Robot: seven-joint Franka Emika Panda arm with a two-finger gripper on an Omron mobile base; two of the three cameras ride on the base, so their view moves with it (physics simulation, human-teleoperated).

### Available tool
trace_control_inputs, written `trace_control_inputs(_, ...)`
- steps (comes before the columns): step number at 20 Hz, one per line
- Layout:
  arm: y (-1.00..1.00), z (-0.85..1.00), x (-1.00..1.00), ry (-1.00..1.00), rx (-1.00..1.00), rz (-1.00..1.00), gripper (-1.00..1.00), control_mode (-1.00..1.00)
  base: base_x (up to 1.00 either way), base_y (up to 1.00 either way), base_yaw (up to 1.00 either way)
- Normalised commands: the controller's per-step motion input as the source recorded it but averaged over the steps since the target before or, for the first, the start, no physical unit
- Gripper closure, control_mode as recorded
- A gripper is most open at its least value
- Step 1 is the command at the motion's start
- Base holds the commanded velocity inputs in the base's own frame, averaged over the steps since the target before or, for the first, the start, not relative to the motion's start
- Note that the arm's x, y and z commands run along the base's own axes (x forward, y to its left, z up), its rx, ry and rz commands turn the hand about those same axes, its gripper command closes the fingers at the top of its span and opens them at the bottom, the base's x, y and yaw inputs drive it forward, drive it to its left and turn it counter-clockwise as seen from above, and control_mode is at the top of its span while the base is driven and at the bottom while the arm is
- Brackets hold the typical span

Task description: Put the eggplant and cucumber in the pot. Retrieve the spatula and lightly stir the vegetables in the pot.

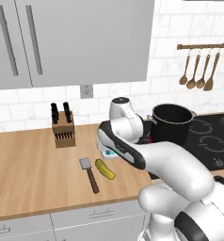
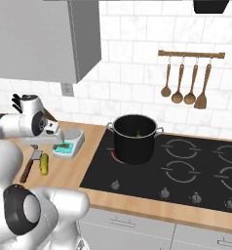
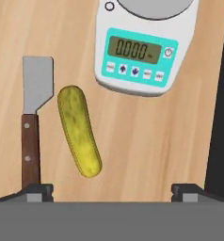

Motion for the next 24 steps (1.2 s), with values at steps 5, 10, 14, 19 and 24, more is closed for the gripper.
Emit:
trace_control_inputs(5, 0.58, -0.75, -0.04, 0.17, 0.0, -0.04, -1.0, -1.0, 0.0, 0.0, 0.0)
trace_control_inputs(10, 0.25, -0.68, 0.0, 0.12, 0.0, -0.07, -1.0, -1.0, 0.0, 0.0, 0.0)
trace_control_inputs(14, 0.09, -0.53, 0.0, 0.05, 0.0, -0.07, -1.0, -1.0, 0.0, 0.0, 0.0)
trace_control_inputs(19, 0.0, -0.26, 0.12, 0.0, 0.0, -0.08, -1.0, -1.0, 0.0, 0.0, 0.0)
trace_control_inputs(24, 0.0, -0.1, 0.26, 0.0, -0.01, -0.06, -1.0, -1.0, 0.0, 0.0, 0.0)
